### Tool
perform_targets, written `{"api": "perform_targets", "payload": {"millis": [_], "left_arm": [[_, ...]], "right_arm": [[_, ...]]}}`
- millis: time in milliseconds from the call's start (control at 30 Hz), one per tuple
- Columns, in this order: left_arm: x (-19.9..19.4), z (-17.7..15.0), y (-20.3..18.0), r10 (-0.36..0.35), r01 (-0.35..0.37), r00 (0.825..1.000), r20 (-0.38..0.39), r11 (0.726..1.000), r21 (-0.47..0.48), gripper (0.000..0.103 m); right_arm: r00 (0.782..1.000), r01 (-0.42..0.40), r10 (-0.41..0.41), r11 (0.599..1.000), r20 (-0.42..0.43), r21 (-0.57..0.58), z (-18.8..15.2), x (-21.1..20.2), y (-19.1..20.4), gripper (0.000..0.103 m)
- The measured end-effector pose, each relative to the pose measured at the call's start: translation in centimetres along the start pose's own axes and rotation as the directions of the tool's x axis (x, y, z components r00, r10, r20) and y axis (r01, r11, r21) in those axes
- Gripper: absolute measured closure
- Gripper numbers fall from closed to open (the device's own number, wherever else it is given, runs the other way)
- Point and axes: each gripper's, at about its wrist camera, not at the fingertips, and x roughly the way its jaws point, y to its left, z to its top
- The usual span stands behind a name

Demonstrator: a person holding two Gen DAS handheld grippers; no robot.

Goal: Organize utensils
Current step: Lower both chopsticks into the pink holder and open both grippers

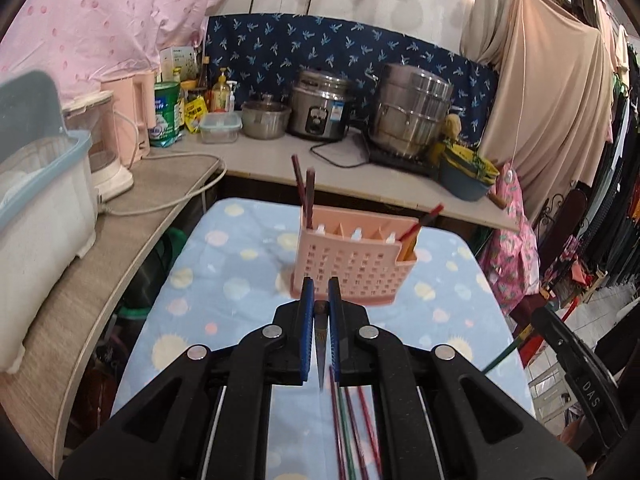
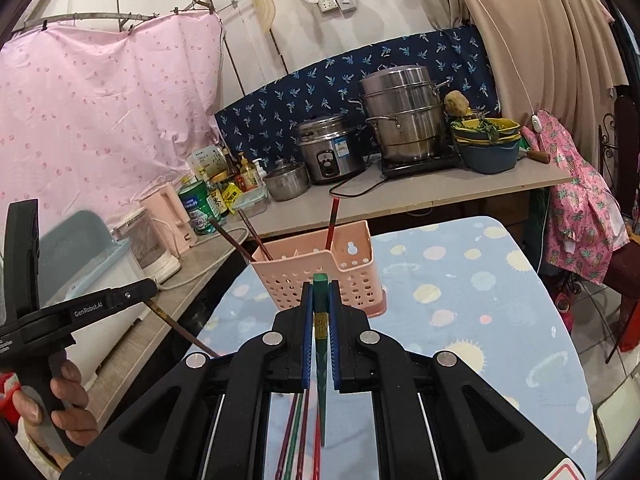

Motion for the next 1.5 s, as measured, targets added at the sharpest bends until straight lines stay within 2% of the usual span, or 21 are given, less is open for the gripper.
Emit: {"api": "perform_targets", "payload": {"millis": [267, 467, 600, 733, 967, 1200, 1500], "left_arm": [[0.1, 6.4, -1.1, -0.008, 0.009, 0.994, 0.105, 1.0, -0.014, 0.096], [-0.1, 11.9, -2.0, 0.004, 0.003, 0.976, 0.217, 0.999, -0.034, 0.096], [0.7, 14.5, -2.1, 0.021, -0.008, 0.967, 0.254, 0.999, -0.052, 0.096], [2.0, 16.0, -2.1, 0.04, -0.024, 0.959, 0.28, 0.998, -0.062, 0.096], [5.3, 16.5, -1.9, 0.07, -0.058, 0.963, 0.259, 0.997, -0.053, 0.096], [8.6, 14.6, -1.3, 0.072, -0.066, 0.98, 0.184, 0.997, -0.042, 0.096], [10.4, 12.7, -0.9, 0.068, -0.064, 0.99, 0.121, 0.997, -0.041, 0.096]], "right_arm": [[0.996, -0.053, 0.052, 0.998, 0.07, 0.018, 5.3, 2.3, 0.2, 0.096], [0.984, -0.085, 0.079, 0.996, 0.16, 0.027, 11.1, 4.1, 1.2, 0.096], [0.976, -0.096, 0.082, 0.994, 0.201, 0.058, 14.5, 5.8, 1.1, 0.096], [0.973, -0.091, 0.073, 0.993, 0.219, 0.075, 16.3, 7.4, 0.9, 0.096], [0.983, -0.036, 0.024, 0.997, 0.18, 0.062, 16.1, 11.4, 0.4, 0.096], [0.995, -0.006, -0.001, 0.998, 0.102, 0.061, 14.1, 14.8, -0.9, 0.096], [0.999, 0.014, -0.016, 0.999, 0.049, 0.036, 12.2, 16.1, -0.8, 0.095]]}}
